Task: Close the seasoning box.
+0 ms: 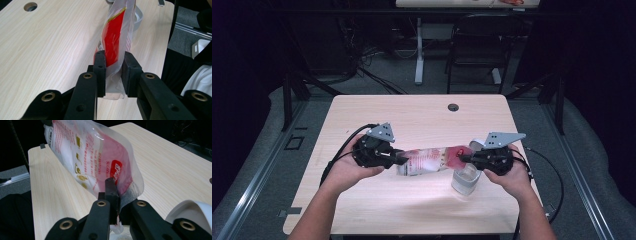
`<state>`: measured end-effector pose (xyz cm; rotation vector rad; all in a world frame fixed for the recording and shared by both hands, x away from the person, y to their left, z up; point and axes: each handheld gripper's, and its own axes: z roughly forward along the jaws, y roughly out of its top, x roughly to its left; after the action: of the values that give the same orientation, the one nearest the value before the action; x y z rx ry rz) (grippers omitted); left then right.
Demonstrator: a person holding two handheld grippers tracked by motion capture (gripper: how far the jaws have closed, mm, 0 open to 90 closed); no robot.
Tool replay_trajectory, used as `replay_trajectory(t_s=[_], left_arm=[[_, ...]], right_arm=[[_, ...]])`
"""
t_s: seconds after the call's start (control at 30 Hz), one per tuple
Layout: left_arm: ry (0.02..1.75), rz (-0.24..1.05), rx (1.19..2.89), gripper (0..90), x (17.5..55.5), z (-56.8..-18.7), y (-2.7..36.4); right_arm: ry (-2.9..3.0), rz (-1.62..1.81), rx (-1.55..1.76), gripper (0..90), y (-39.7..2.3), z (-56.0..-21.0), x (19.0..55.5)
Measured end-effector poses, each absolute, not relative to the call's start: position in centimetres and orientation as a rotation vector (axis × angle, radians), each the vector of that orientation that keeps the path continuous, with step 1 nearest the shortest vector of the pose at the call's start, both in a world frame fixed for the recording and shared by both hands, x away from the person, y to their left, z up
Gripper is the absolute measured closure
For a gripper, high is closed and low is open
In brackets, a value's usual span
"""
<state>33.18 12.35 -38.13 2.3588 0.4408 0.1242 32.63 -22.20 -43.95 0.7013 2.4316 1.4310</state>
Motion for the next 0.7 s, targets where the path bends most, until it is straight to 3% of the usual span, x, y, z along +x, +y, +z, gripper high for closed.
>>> replay_trajectory(t_s=[0.7], left_arm=[[0.416,0.142,2.358,76.9,33.4,-37.0,11.6]], right_arm=[[2.430,1.423,0.721,88.5,-22.6,-43.9,32.6]])
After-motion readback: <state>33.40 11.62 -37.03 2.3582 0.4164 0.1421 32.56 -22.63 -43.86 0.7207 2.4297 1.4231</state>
